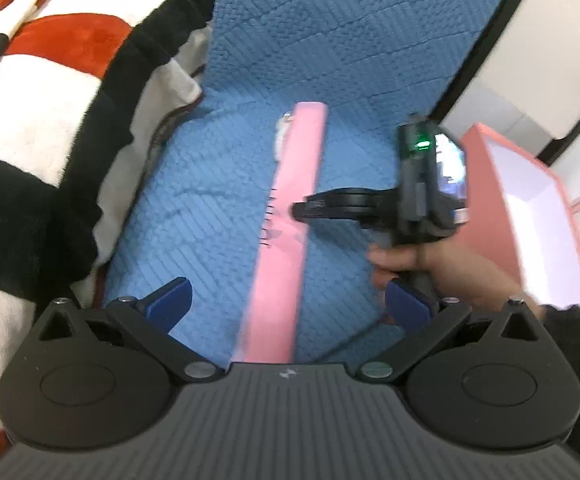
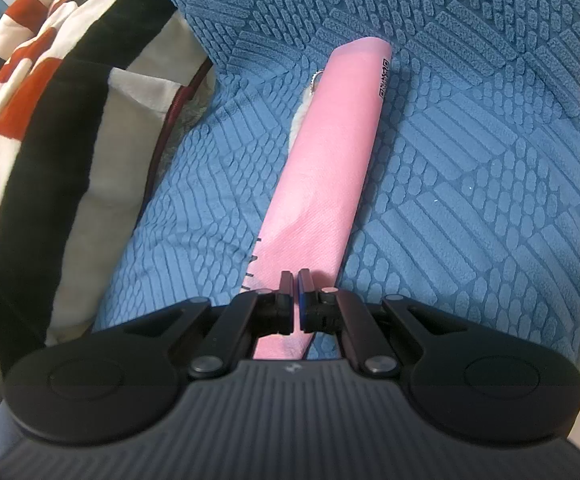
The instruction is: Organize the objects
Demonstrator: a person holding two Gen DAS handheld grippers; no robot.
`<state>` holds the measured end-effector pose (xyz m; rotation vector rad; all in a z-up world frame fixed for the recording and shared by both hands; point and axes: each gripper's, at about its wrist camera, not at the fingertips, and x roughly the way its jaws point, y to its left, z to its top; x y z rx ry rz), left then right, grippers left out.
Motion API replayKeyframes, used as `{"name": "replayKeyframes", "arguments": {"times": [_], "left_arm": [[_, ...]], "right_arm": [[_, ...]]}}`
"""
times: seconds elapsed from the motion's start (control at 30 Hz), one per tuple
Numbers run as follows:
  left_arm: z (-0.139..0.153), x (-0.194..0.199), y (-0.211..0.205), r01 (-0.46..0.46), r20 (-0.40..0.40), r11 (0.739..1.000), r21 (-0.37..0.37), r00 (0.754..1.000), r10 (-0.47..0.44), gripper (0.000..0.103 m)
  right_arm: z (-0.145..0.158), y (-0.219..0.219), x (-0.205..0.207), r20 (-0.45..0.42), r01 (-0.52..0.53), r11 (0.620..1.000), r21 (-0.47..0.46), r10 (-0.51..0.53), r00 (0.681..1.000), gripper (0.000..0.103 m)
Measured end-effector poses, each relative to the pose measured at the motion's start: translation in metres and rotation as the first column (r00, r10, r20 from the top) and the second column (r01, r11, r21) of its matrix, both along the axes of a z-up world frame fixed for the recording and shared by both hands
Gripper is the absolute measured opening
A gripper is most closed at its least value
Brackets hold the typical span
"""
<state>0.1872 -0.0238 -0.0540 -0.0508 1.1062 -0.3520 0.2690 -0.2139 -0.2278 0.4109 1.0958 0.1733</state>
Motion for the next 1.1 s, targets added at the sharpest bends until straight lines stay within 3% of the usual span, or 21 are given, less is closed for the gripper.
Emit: {"name": "replayKeyframes", "arguments": {"times": [0.23,0.37,0.6,0.7,0.77,0.87,0.97,1.1], "left_arm": [[-0.048,0.014,0.005,-0.008,0.036,0.998,0.059,0.999,0.006,0.103],[-0.080,0.025,0.008,-0.037,0.016,0.998,0.045,0.999,0.036,0.103],[-0.123,0.036,-0.003,0.003,0.030,0.997,0.071,1.000,-0.005,0.102],[-0.131,0.037,-0.008,0.023,0.053,0.998,0.066,0.998,-0.026,0.102],[-0.137,0.040,-0.010,0.035,0.062,0.997,0.066,0.997,-0.039,0.097],[-0.148,0.045,-0.014,0.040,0.043,0.996,0.077,0.998,-0.044,0.094],[-0.153,0.045,-0.020,0.054,0.067,0.989,0.135,0.996,-0.063,0.094],[-0.153,0.044,-0.021,0.059,0.076,0.988,0.143,0.995,-0.070,0.094]], "right_arm": [[0.000,-0.001,0.000,0.000,0.009,1.000,0.009,-0.009,1.000,0.003],[0.000,-0.003,-0.001,0.006,0.017,1.000,0.003,-0.017,1.000,0.003],[0.000,-0.008,-0.003,0.009,0.020,1.000,0.000,-0.020,1.000,0.003],[0.001,-0.008,-0.002,0.012,0.021,1.000,-0.006,-0.021,1.000,0.003],[0.001,-0.009,-0.001,0.015,0.026,1.000,-0.006,-0.026,1.000,0.003],[0.001,-0.010,0.000,0.021,0.028,1.000,-0.005,-0.028,0.999,0.004],[0.002,-0.011,0.002,0.040,0.028,0.999,-0.016,-0.027,0.999,0.006],[0.006,-0.020,0.007,0.091,0.063,0.998,0.000,-0.063,0.994,0.012]]}}
